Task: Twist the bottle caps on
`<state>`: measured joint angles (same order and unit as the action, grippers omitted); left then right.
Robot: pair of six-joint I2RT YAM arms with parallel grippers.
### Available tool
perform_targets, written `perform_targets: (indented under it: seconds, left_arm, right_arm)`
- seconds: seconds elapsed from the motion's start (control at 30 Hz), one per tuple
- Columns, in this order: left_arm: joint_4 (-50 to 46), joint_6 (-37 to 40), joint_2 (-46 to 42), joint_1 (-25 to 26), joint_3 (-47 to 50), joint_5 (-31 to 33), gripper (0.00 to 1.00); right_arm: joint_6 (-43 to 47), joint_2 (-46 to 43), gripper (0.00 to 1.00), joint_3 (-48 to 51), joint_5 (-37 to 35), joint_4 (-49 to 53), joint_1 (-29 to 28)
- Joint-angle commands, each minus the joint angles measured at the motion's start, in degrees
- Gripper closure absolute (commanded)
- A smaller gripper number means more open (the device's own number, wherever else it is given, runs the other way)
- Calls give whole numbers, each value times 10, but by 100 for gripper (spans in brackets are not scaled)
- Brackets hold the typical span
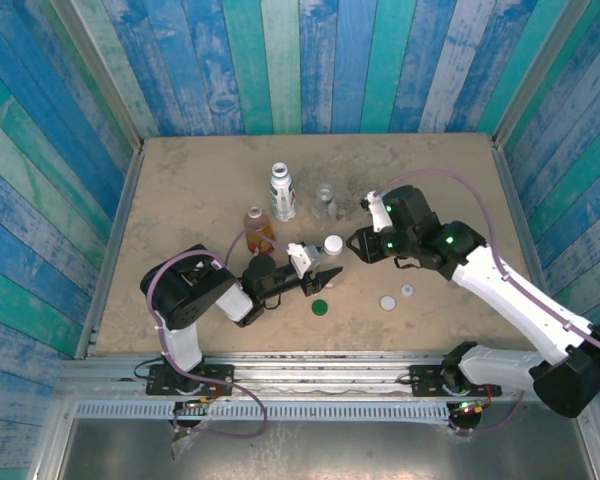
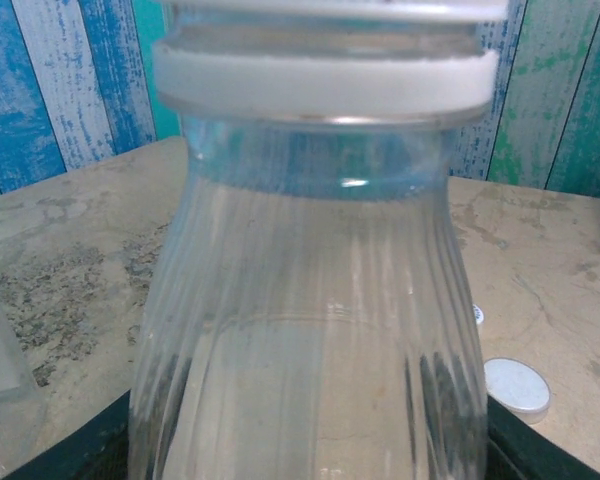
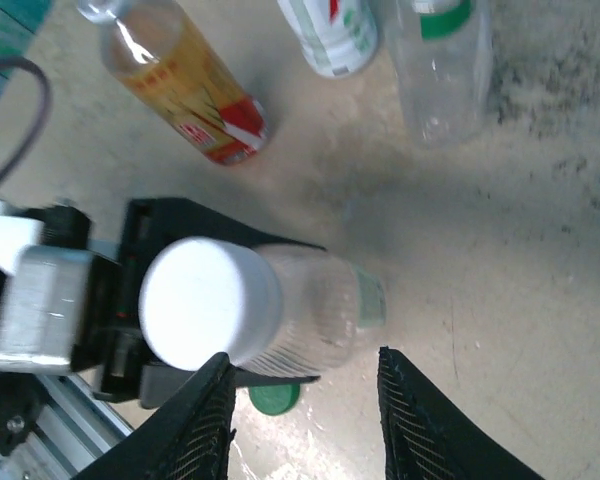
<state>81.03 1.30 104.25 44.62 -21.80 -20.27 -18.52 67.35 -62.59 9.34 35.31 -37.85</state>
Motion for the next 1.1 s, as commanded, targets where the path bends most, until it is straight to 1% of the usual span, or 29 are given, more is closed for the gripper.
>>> perform_targets:
  seconds: [0.0, 0.07, 0.13, 0.2, 0.27, 0.43, 0.53, 0.67, 0.8, 1.07]
  left_arm:
    - [-24, 0, -20, 1, 5, -25, 41]
    - [-20, -2, -15, 1, 5, -27, 41]
    - [-17, -5, -12, 1, 6, -28, 41]
    - [-17, -6, -10, 2, 5, -27, 41]
    - [-18, -7, -7, 1, 5, -27, 41]
    - [-21, -6, -8, 0, 7, -26, 41]
    - [-27, -4, -11, 1, 8, -25, 41]
    - [-32, 0, -14, 1, 8, -23, 41]
    - [-29, 1, -13, 1, 9, -23, 41]
    - [-35, 2, -16, 1, 9, -23, 40]
  right_arm:
    - [19, -5, 58, -13, 30, -18, 1]
    - [18, 5, 58, -11, 62, -38, 1]
    - [24, 24, 59, -16, 81, -35, 1]
    - [31, 40, 64, -22, 81, -20, 1]
    - [34, 51, 67, -16, 75, -22, 1]
    - [38, 64, 78, -10, 59, -17, 6]
    - [38, 63, 81, -1, 60, -15, 8]
    - [46, 65, 81, 15, 77, -14, 8]
    - [44, 72, 86, 37, 63, -11, 8]
    - [43, 69, 90, 82, 66, -1, 7]
